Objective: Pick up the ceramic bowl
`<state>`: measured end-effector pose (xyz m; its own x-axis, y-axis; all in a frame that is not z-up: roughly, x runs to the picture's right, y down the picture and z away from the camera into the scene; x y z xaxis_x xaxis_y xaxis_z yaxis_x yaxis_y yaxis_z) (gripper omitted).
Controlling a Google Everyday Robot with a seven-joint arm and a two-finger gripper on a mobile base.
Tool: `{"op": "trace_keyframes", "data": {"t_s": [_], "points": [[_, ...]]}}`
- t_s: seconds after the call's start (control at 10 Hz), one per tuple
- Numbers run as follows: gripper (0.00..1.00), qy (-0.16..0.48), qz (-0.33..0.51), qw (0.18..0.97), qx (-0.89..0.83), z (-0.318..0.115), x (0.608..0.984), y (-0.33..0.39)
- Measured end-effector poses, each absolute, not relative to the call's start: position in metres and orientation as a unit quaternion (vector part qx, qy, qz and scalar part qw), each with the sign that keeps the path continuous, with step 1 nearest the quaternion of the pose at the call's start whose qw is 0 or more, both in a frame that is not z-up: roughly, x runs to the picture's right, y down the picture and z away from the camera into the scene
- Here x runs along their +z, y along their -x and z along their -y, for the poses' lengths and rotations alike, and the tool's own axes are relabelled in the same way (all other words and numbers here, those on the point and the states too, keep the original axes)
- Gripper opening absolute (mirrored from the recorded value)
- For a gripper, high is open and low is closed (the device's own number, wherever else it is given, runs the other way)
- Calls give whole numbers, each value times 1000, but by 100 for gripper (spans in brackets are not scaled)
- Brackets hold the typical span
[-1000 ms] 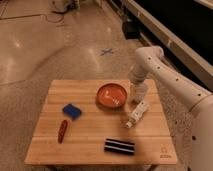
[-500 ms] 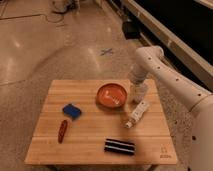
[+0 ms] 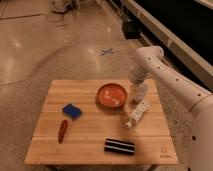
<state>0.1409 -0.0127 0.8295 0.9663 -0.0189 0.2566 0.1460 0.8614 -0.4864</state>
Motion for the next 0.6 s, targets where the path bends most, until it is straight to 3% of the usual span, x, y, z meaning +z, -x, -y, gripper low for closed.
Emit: {"op": "trace_keyframes", "data": {"t_s": [0.6], "points": [[80,260,131,955,-57,6,831,-134]]}}
